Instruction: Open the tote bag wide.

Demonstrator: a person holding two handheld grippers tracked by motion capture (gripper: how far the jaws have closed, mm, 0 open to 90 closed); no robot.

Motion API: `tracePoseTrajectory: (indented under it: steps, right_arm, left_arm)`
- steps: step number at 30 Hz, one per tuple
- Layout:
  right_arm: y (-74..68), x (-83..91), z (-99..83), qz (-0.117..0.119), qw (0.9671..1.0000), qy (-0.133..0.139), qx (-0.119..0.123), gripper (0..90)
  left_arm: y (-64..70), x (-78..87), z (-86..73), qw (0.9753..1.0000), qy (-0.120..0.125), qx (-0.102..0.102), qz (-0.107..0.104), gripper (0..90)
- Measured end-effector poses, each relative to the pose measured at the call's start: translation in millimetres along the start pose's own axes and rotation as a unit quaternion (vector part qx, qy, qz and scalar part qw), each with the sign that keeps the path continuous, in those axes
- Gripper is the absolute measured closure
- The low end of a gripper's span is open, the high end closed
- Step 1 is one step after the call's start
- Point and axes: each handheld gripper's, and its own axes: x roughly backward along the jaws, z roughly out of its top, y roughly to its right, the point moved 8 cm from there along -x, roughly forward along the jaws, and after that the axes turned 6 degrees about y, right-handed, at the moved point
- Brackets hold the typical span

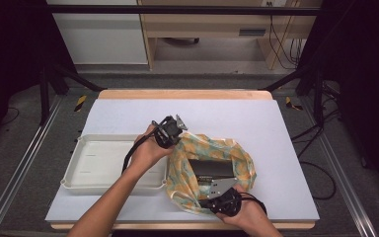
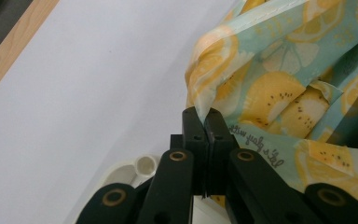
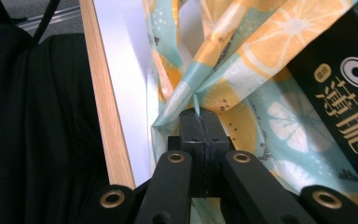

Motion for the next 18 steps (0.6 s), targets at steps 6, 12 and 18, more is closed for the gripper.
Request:
tracePoseTrajectory:
  steps: [6,12,18]
  right_arm:
    - [-4.5,-2.3,0.2,0.006,1.0,-0.003,0.003,90.0]
    - [-6.3,-3.0,-1.4,0.009,0.9999,-0.002,0.006,90.0]
    - [-6.8,-3.3,-2.1,0.013,0.9999,0.002,0.004,90.0]
  left_arm:
    - [-1.6,-3.4,-1.4,0.9999,-0.011,-0.003,-0.005,90.0]
    - [-2.6,-3.0,-1.7,0.9999,-0.012,0.0,-0.003,90.0]
    - [0.3,1.4,-3.9,0.9998,-0.019,-0.008,-0.003,89.6]
